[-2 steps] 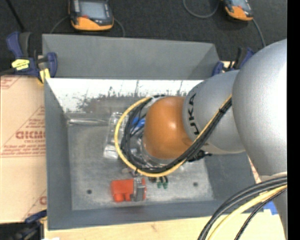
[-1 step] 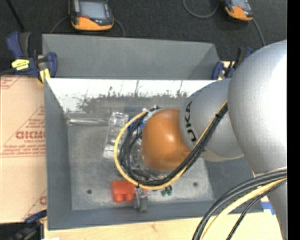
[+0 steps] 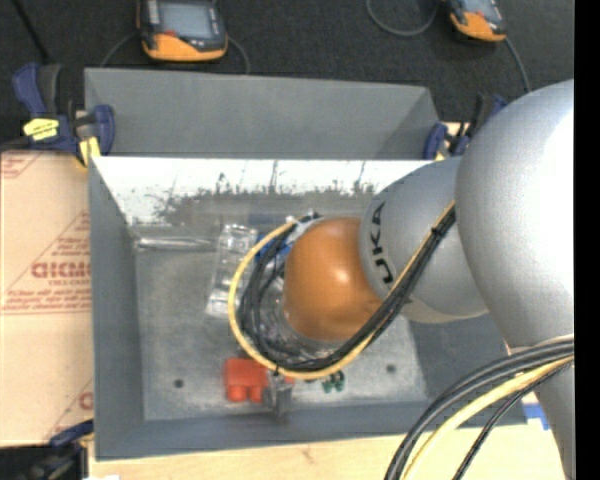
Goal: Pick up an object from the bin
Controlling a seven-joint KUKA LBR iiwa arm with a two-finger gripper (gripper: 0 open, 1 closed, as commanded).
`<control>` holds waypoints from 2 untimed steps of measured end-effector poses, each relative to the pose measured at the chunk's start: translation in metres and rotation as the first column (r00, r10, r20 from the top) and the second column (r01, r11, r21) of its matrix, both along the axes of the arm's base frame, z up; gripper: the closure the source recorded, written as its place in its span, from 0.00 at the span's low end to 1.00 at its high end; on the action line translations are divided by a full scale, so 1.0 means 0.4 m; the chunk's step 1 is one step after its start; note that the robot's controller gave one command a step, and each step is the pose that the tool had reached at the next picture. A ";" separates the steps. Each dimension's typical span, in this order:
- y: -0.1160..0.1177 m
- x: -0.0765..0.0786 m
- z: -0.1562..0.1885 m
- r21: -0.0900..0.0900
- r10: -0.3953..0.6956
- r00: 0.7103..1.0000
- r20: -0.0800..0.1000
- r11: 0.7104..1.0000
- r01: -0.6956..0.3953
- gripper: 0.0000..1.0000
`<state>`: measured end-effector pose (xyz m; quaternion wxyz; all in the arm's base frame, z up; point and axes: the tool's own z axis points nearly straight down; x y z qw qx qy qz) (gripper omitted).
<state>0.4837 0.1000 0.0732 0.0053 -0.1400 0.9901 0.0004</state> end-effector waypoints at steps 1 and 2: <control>0.111 0.043 0.036 0.002 -0.363 0.932 -0.006 0.932 0.363 1.00; 0.106 0.054 0.412 0.004 -0.347 0.938 -0.001 0.938 0.347 1.00</control>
Offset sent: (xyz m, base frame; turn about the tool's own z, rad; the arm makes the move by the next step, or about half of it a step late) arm 0.0151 0.0441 0.0125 0.3748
